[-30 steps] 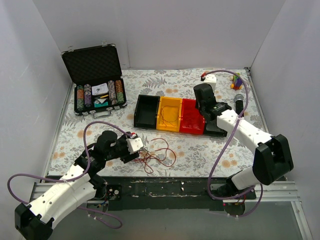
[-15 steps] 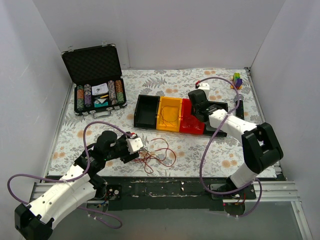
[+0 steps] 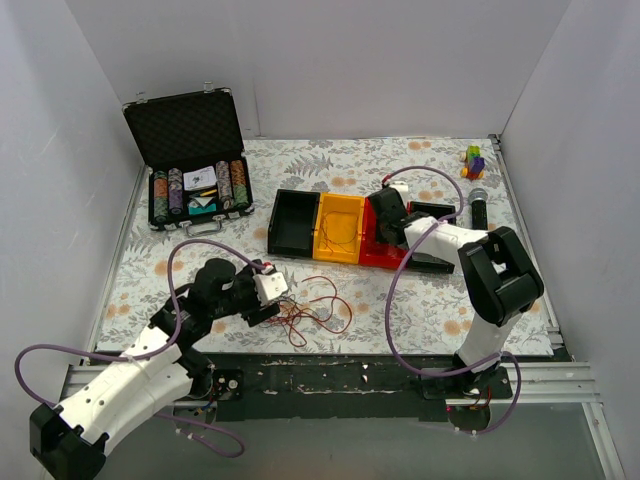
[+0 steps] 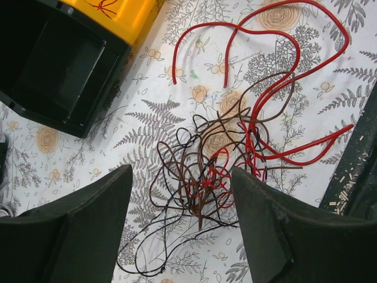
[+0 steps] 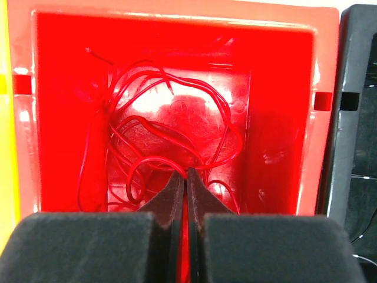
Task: Untangle the cables
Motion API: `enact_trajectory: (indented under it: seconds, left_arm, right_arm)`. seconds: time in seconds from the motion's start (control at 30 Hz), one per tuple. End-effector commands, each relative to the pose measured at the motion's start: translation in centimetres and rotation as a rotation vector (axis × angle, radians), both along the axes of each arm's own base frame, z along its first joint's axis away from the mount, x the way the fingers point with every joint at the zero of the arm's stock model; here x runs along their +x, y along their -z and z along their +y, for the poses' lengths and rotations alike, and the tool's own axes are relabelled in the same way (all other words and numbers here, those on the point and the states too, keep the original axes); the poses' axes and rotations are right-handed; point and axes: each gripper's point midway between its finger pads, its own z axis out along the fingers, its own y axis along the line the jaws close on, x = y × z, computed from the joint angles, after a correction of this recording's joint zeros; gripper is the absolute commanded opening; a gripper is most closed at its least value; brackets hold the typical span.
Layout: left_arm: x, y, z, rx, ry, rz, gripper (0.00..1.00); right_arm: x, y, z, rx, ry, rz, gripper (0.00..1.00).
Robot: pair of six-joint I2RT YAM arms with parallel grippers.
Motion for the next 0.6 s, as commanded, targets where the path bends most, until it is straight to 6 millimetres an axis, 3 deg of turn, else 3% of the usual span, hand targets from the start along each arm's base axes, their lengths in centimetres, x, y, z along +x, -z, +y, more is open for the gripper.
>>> enact_trajectory:
  seconds: [0.0, 0.07, 0.23, 0.33, 0.57]
  left_arm:
    - [0.6, -2.7, -0.5, -0.051, -0.022, -0.023, 0.71]
    - [0.7, -3.2, -0.6, -0.059, -0.03, -0.026, 0.77]
    - [1.3, -4.6, -0.4, -0.064, -0.059, -0.047, 0.85]
    - [1.9, -5.5, -0.1, -0.064, -0.092, -0.062, 0.98]
    - [1.9, -7.2, 0.3, -0.032, -0.102, -0.053, 0.98]
  right_arm:
    - [1.3, -2.7, 1.4, 0.052, -0.021, -0.031, 0.03]
    - [1.6, -4.6, 1.6, 0.067, -0.033, -0.064, 0.17]
    - [2.1, -10.4, 2.2, 0.121, -0.071, -0.165, 0.37]
    - [1.9, -13.6, 2.6, 0.153, -0.1, -0.21, 0.41]
    - [0.5, -19.2, 3.4, 0.192, -0.183, -0.28, 0.5]
